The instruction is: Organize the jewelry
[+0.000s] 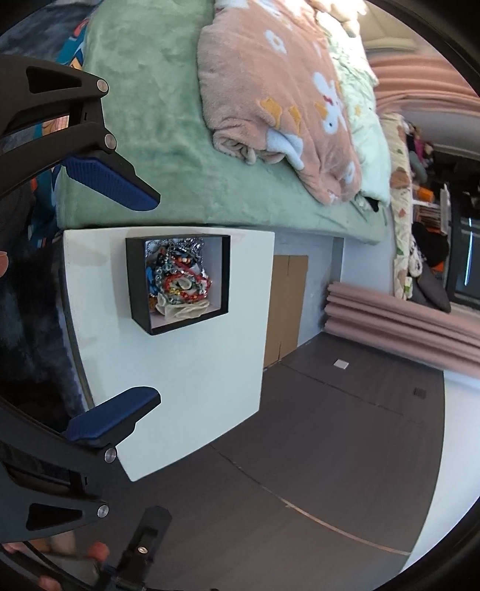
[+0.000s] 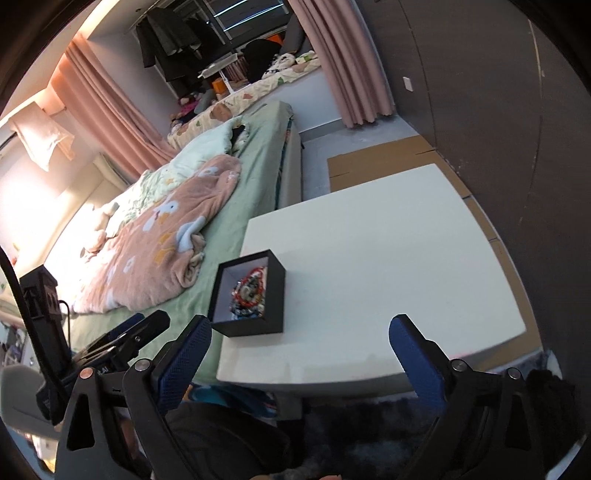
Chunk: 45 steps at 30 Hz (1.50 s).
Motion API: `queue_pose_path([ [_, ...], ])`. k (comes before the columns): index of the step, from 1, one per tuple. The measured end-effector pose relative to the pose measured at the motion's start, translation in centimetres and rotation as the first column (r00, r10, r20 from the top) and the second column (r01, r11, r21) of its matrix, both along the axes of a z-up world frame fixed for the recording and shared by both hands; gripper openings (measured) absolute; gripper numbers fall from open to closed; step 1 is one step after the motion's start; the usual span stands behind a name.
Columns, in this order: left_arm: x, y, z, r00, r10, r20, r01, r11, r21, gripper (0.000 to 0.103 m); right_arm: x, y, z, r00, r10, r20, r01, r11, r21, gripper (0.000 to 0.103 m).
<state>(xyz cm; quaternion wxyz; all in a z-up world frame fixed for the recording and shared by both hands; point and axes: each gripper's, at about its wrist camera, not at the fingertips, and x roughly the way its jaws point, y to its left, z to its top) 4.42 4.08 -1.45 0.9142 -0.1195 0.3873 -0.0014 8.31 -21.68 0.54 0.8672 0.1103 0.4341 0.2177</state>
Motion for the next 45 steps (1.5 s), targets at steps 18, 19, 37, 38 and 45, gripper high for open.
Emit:
queue_pose_path([
  [18, -2.0, -2.8, 0.3, 0.995, -0.056, 0.082, 0.047, 0.994, 0.102, 0.097, -2.0, -1.9, -0.8, 0.997, 0.007, 0.076, 0.001, 0.994, -0.113, 0.103],
  [19, -2.2, -2.8, 0.4, 0.995, -0.056, 0.085, 0.047, 0.993, 0.106, 0.097, -2.1, -1.9, -0.8, 0.997, 0.009, 0.081, 0.0, 0.993, -0.117, 0.103],
  [37, -3.5, -1.5, 3.2, 0.989, -0.035, 0.142, 0.024, 0.996, 0.082, 0.097, -2.3, -1.2, -0.5, 0.992, 0.024, 0.127, -0.008, 0.991, -0.131, 0.103],
  [38, -3.5, -1.4, 3.2, 0.989, -0.034, 0.145, 0.022, 0.996, 0.083, 0.097, -2.2, -1.3, -0.4, 0.991, 0.021, 0.129, -0.005, 0.992, -0.129, 0.103],
  [45, -3.3, -1.3, 3.7, 0.988, -0.039, 0.151, 0.025, 0.996, 0.09, 0.097, -2.0, -1.2, -0.3, 0.989, 0.018, 0.144, 0.002, 0.991, -0.136, 0.103],
])
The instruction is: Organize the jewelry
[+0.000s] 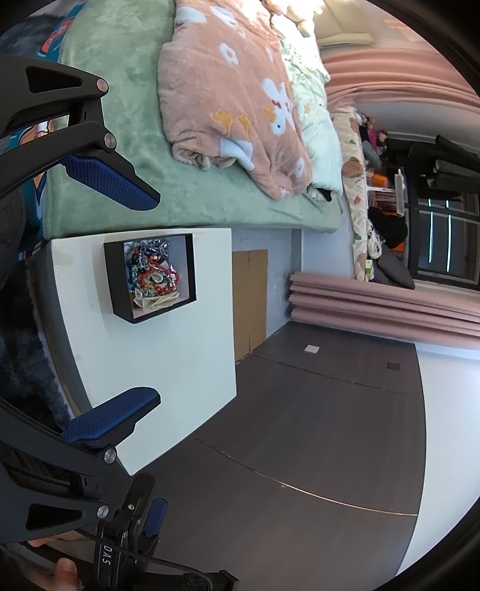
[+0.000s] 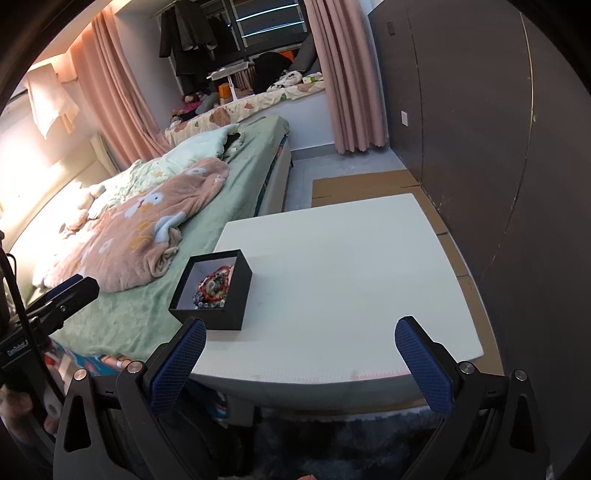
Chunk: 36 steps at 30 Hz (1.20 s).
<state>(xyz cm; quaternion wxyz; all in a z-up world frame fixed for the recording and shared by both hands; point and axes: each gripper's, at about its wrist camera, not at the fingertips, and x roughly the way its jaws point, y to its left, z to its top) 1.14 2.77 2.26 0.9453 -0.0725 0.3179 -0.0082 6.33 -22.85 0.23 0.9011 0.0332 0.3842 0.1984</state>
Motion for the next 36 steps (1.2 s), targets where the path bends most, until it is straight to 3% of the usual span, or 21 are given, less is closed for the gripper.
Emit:
queue_pose_path([
  [15, -0.5, -0.4, 1.0, 1.0, 0.027, 0.015, -0.028, 0.999, 0.046, 0.097, 0.4, -1.8, 0.1, 1.0, -0.015, -0.009, 0.016, 0.999, 0.042, 0.103],
  [36, -1.7, 0.2, 2.0, 0.999, 0.038, 0.022, -0.039, 0.999, 0.028, 0.097, 0.9, -1.5, -0.6, 0.998, -0.051, -0.031, 0.052, 0.999, 0.012, 0.103],
])
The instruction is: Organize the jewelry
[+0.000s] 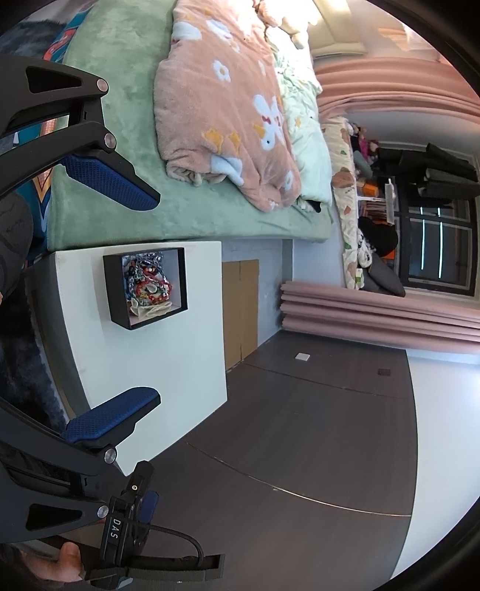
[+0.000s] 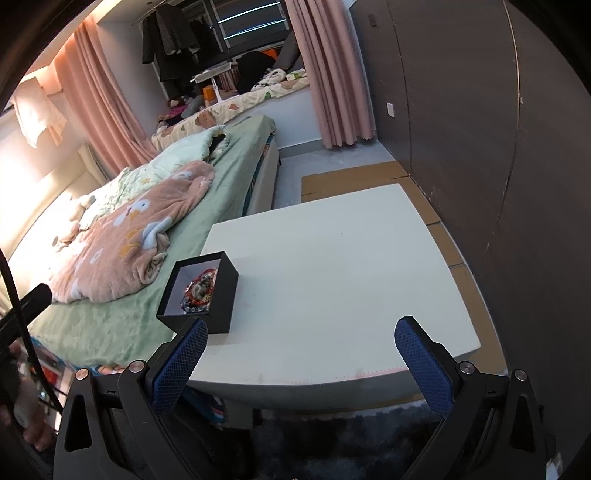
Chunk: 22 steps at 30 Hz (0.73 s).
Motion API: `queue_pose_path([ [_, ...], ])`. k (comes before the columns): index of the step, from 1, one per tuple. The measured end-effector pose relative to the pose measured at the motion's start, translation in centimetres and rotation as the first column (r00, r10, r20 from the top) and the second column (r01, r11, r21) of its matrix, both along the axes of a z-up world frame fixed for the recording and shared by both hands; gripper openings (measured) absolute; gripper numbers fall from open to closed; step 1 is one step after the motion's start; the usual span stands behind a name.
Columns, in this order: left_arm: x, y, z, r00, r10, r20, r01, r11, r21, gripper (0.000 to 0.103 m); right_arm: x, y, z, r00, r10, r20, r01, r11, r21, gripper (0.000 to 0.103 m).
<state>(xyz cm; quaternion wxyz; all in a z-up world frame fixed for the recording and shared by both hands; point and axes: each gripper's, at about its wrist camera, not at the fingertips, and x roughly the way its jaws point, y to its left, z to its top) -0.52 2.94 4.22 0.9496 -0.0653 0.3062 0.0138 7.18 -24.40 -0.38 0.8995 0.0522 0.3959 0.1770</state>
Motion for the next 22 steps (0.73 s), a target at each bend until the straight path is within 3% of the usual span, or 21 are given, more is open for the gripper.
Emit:
queue_pose_path([
  [22, 0.18, 1.04, -0.17, 1.0, 0.009, 0.027, -0.009, 1.0, -0.03, 0.097, -0.14, 0.21, 0.01, 1.0, -0.014, 0.004, 0.014, 1.0, 0.0, 0.103],
])
